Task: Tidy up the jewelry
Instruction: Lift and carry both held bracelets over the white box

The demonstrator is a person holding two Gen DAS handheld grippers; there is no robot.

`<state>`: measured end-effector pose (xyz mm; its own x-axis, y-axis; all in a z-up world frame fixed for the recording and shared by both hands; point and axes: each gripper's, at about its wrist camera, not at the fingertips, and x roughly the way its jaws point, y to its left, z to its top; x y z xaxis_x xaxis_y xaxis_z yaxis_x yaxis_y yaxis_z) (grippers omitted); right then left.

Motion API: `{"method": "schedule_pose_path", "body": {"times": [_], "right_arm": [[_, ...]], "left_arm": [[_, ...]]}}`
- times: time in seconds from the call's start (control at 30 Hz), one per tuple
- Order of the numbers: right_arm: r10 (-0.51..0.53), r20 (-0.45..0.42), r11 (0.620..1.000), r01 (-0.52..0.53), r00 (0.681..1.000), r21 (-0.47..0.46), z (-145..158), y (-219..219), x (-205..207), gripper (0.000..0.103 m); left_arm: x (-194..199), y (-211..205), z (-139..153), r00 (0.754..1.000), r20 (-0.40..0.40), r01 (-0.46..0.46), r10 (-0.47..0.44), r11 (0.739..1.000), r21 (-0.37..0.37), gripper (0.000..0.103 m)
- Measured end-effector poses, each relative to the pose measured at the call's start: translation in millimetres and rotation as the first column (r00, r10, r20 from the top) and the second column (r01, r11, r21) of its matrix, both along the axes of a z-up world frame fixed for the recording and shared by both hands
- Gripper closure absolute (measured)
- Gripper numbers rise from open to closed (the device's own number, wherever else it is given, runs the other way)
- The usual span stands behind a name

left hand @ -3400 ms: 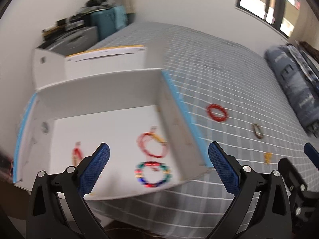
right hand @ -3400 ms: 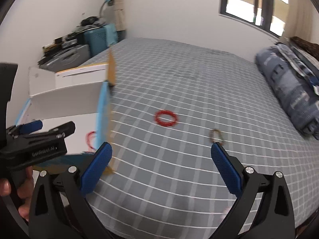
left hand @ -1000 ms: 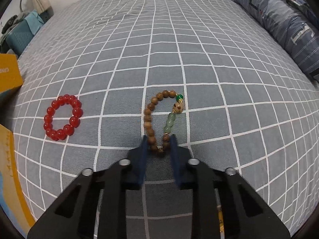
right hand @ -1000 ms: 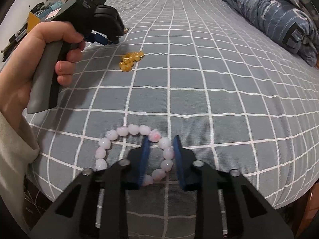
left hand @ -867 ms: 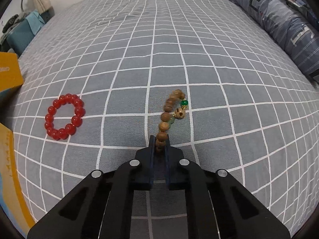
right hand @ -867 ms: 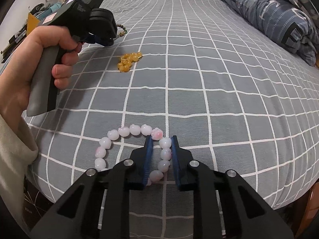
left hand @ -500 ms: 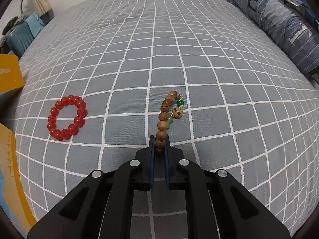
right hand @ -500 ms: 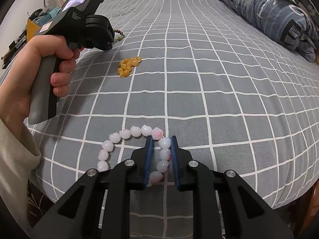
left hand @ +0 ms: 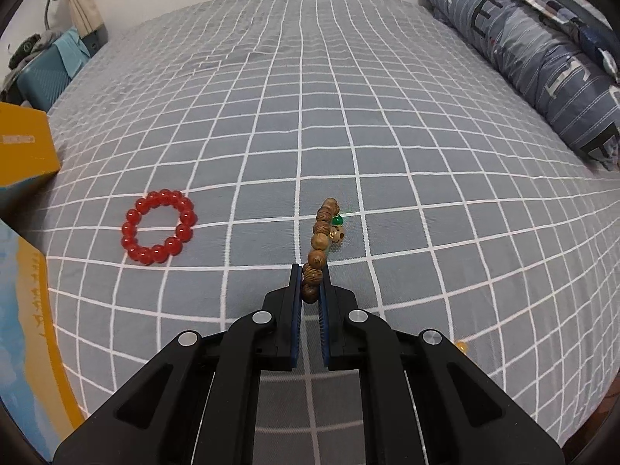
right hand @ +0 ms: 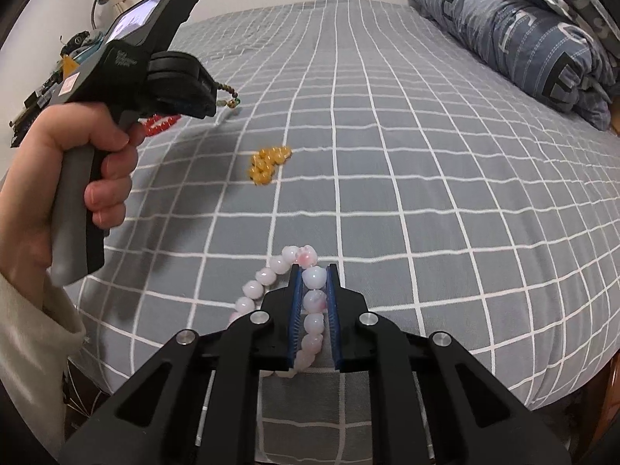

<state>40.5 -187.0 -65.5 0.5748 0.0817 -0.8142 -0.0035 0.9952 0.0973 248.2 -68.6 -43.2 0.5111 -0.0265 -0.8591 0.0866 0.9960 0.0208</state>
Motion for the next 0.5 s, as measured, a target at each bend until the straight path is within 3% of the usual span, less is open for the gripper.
{"method": "schedule_pose_path", "body": {"times": [0.5], "right_arm": [[0.004,0.093,1.0,-0.003,0.996,-0.008,39,19,11,0.091]], "left_arm": [[-54,29,47,0.998,0.055,0.018,-0.015,0.999,-0.043,0.096]]}}
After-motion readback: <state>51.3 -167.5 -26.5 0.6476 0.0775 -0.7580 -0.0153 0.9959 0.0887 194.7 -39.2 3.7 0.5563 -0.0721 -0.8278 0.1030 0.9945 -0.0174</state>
